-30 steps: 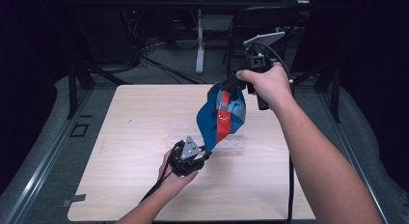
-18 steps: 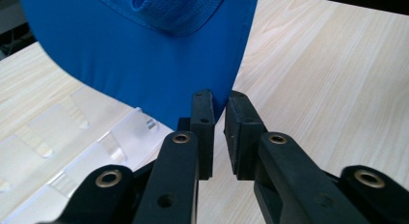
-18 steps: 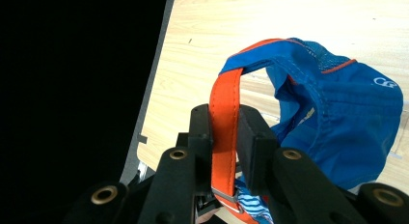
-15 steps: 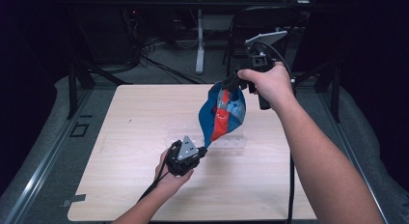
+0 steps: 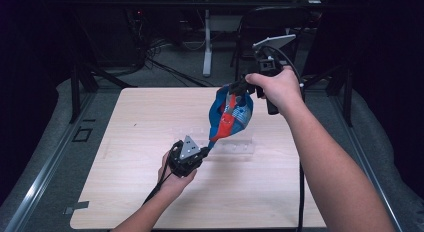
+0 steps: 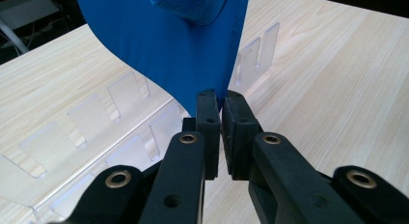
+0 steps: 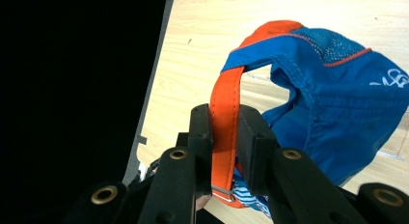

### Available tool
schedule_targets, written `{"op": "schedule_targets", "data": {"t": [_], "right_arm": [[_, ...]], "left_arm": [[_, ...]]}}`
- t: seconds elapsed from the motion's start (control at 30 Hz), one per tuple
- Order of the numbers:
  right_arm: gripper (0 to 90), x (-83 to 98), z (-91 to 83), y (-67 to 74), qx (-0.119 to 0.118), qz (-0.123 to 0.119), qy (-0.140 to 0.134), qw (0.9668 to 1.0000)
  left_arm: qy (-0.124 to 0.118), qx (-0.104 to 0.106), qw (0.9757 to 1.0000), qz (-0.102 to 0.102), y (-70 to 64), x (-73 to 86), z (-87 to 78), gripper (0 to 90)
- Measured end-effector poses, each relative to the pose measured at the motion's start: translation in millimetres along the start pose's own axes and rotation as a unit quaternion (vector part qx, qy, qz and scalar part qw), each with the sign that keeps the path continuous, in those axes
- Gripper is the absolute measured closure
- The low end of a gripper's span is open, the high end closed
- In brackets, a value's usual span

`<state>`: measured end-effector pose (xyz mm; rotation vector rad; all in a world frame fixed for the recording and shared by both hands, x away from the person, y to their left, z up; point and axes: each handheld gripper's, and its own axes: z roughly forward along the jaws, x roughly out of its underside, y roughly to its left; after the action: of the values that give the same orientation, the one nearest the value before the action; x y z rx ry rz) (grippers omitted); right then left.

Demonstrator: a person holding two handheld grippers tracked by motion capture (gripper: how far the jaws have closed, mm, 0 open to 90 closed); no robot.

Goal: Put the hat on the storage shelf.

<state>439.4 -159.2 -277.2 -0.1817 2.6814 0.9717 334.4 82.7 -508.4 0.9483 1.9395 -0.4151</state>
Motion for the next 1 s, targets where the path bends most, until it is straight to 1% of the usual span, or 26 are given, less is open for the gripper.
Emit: {"op": "schedule_targets", "data": {"t": [0.03, 0.17, 0.23, 0.27, 0.5, 0.57, 0.63, 0.67, 0.77, 0.8, 0.9, 0.93, 1.0], "right_arm": [[77.3, 0.0, 1.9, -1.3, 0.0, 0.002, 0.004, 1.0], [77.3, 0.4, 4.9, -3.6, -0.002, 0.003, 0.003, 1.0], [77.3, 0.2, 5.3, -3.7, -0.001, 0.007, 0.005, 1.0], [77.3, 0.2, 6.7, -5.6, 0.0, 0.004, 0.005, 1.0], [77.3, 1.0, 15.0, -10.8, 0.001, 0.007, 0.01, 0.9999], [77.3, 0.9, 17.4, -13.3, 0.002, 0.007, 0.015, 0.9999], [77.3, 1.1, 21.6, -16.3, 0.001, 0.012, 0.015, 0.9998], [77.3, 1.0, 22.7, -17.2, 0.005, 0.011, 0.017, 0.9998], [77.3, 1.0, 24.4, -19.9, 0.004, 0.011, 0.021, 0.9997], [77.3, 1.2, 27.5, -21.9, 0.004, 0.016, 0.02, 0.9997], [77.3, 1.6, 30.5, -24.9, 0.005, 0.016, 0.021, 0.9996], [77.3, 1.8, 33.2, -27.1, 0.004, 0.021, 0.025, 0.9995], [77.3, 1.8, 34.6, -28.6, 0.007, 0.018, 0.026, 0.9995]], "left_arm": [[0.001, 0.001, 1.0, -0.002, 0.8, 0.8, 0.9, 86.7], [0.0, 0.001, 1.0, -0.004, 1.6, 2.1, 1.3, 86.7], [0.0, -0.002, 1.0, -0.006, 1.7, 3.0, 1.6, 86.7], [0.001, -0.002, 1.0, -0.005, 2.5, 3.6, 1.8, 86.7], [0.013, -0.002, 0.9999, -0.01, 4.9, 9.9, 4.8, 86.6], [0.013, -0.001, 0.9998, -0.012, 5.8, 11.5, 5.6, 86.6], [0.015, 0.0, 0.9998, -0.017, 6.8, 13.5, 6.4, 86.7], [0.015, -0.001, 0.9997, -0.018, 6.7, 14.4, 6.8, 86.7], [0.018, -0.001, 0.9997, -0.019, 6.9, 16.2, 7.5, 86.8], [0.017, -0.001, 0.9996, -0.022, 7.1, 17.4, 8.1, 86.8], [0.019, -0.001, 0.9994, -0.028, 7.9, 21.3, 9.9, 86.9], [0.022, 0.002, 0.9994, -0.029, 8.5, 22.2, 10.1, 87.1], [0.022, 0.003, 0.9993, -0.032, 8.2, 23.4, 10.7, 87.2]]}}
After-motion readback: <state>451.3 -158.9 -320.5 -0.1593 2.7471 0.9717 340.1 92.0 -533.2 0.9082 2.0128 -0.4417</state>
